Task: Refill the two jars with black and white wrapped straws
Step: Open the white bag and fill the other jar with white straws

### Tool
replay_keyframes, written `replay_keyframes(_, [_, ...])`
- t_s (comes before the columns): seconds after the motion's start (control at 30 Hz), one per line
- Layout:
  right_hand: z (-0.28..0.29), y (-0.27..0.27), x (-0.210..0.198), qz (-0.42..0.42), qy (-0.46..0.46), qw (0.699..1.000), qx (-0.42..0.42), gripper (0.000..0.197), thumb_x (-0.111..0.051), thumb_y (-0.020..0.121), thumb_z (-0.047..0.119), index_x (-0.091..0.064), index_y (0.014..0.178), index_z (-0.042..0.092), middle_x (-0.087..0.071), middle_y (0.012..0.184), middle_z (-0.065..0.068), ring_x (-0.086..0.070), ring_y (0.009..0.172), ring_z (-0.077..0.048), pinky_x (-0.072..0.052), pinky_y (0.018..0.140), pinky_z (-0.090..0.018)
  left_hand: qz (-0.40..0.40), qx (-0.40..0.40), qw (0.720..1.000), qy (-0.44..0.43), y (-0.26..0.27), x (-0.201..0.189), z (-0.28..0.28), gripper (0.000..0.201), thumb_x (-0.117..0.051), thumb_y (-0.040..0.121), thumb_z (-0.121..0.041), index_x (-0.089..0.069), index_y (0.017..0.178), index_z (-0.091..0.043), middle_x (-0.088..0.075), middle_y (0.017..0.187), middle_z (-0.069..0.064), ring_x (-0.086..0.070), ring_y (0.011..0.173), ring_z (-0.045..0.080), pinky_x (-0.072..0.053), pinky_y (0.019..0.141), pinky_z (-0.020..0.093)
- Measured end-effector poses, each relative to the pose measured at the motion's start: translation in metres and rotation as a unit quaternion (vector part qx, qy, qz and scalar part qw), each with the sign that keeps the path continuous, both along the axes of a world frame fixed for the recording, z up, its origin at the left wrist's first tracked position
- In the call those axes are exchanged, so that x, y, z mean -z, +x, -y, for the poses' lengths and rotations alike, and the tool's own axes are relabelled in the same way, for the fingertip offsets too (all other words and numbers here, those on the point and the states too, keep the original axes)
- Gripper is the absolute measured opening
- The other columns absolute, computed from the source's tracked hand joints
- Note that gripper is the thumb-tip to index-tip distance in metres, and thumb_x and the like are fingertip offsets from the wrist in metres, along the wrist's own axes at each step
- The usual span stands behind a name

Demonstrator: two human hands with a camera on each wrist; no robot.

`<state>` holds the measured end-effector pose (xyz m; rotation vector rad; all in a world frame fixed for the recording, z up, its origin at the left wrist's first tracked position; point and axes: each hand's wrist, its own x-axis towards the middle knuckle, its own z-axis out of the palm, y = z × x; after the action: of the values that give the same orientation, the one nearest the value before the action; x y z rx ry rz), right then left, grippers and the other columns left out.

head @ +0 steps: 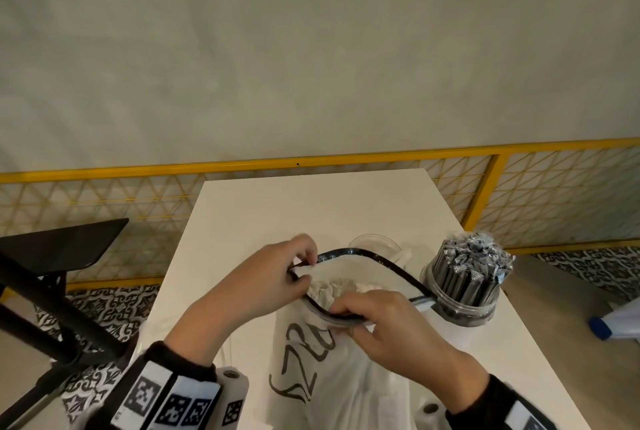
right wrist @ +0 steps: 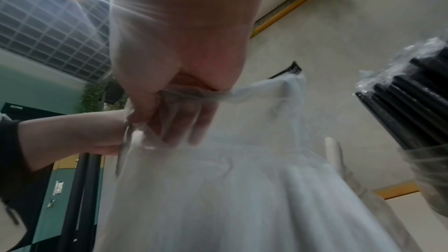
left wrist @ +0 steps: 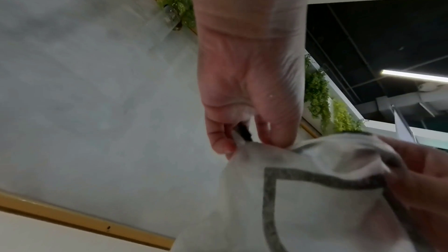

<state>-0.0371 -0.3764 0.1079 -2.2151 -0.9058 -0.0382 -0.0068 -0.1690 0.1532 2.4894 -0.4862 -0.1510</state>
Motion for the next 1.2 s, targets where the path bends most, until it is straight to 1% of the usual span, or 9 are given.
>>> replay_keyframes(0.1, [0.004,-0.007,-0.001,-0.082,-0.022,0.996,-0.015,0.019,-0.055,0.090,0.046,-0.064,0.095,0.030,-0.065,0.079,0.016,-0.058,0.072,-0.001,-0.046,0.067,-0.023,-0.079,0.017,0.993,0.089,0.001,0.012,-0.002,0.037,-0.047,0.084,-0.004,-0.066,0.097,-0.033,-0.058,0.102,-0.017,-0.052,0.078,-0.002,-0.040,0.068,0.018])
replay_keyframes(0.17, [0.004,-0.011,0.003,-0.151,-0.031,0.988,0.025,0.038,-0.043,0.093,0.054,-0.065,0.089,0.024,-0.063,0.072,0.015,-0.056,0.068,0.001,-0.042,0.065,-0.019,-0.101,0.004,0.983,0.150,-0.002,0.019,0.000,0.044,-0.044,0.087,-0.006,-0.060,0.122,-0.027,-0.055,0.123,-0.009,-0.053,0.104,0.007,-0.044,0.084,0.023])
replay_keyframes(0.23, [0.002,-0.011,0.015,-0.173,-0.080,0.975,0.112,0.055,-0.029,0.097,0.054,-0.064,0.082,0.014,-0.065,0.070,0.004,-0.057,0.067,-0.007,-0.043,0.068,-0.028,-0.104,0.007,0.977,0.184,-0.007,0.027,0.005,0.051,-0.045,0.087,-0.009,-0.047,0.136,-0.022,-0.050,0.128,-0.004,-0.053,0.103,0.016,-0.045,0.083,0.028])
replay_keyframes(0.33, [-0.004,-0.003,0.038,-0.154,-0.187,0.944,0.222,0.050,-0.035,0.096,0.053,-0.056,0.076,0.012,-0.062,0.075,-0.001,-0.056,0.072,-0.017,-0.044,0.067,-0.031,-0.114,0.031,0.978,0.171,-0.014,0.041,0.008,0.068,-0.051,0.084,-0.012,-0.027,0.146,-0.027,-0.040,0.134,-0.006,-0.053,0.096,0.017,-0.041,0.071,0.025])
replay_keyframes(0.53, [-0.022,0.010,0.070,-0.210,-0.312,0.896,0.236,0.040,-0.047,0.090,0.044,-0.036,0.060,0.021,-0.051,0.071,0.003,-0.056,0.087,-0.018,-0.034,0.056,-0.024,-0.174,0.050,0.981,0.070,-0.019,0.072,0.013,0.078,-0.056,0.083,-0.015,-0.017,0.148,-0.031,-0.029,0.140,-0.020,-0.047,0.121,0.014,-0.042,0.094,0.021])
replay_keyframes(0.63, [-0.030,0.012,0.099,-0.209,-0.356,0.889,0.198,0.033,-0.037,0.097,0.034,-0.061,0.085,0.014,-0.066,0.104,-0.007,-0.059,0.108,-0.028,-0.047,0.080,-0.030,-0.215,0.045,0.974,0.058,-0.018,0.103,0.013,0.083,-0.066,0.074,-0.035,-0.025,0.146,-0.034,-0.038,0.138,-0.016,-0.046,0.123,0.013,-0.041,0.103,0.026])
replay_keyframes(0.73, [-0.035,0.009,0.135,-0.236,-0.372,0.873,0.210,0.051,-0.034,0.094,0.053,-0.061,0.113,0.013,-0.064,0.117,-0.006,-0.060,0.109,-0.025,-0.044,0.080,-0.030,-0.236,0.035,0.966,0.102,-0.018,0.137,0.010,0.091,-0.067,0.067,-0.054,-0.027,0.145,-0.030,-0.044,0.140,0.001,-0.048,0.123,0.019,-0.043,0.103,0.035])
replay_keyframes(0.9, [-0.048,0.011,0.160,-0.227,-0.416,0.844,0.252,0.075,-0.033,0.079,0.077,-0.057,0.118,0.018,-0.060,0.117,-0.002,-0.057,0.107,-0.021,-0.042,0.088,-0.034,-0.251,0.030,0.960,0.117,-0.020,0.165,0.004,0.094,-0.069,0.068,-0.054,-0.024,0.145,-0.025,-0.043,0.139,0.004,-0.049,0.122,0.021,-0.044,0.103,0.036])
replay_keyframes(1.2, [-0.069,0.020,0.159,-0.229,-0.430,0.829,0.273,0.068,-0.049,0.081,0.061,-0.049,0.127,0.012,-0.053,0.125,-0.007,-0.050,0.114,-0.025,-0.035,0.095,-0.036,-0.264,0.026,0.963,0.054,-0.017,0.174,-0.002,0.110,-0.053,0.051,-0.064,-0.020,0.148,-0.026,-0.036,0.147,-0.005,-0.040,0.132,0.014,-0.038,0.109,0.031])
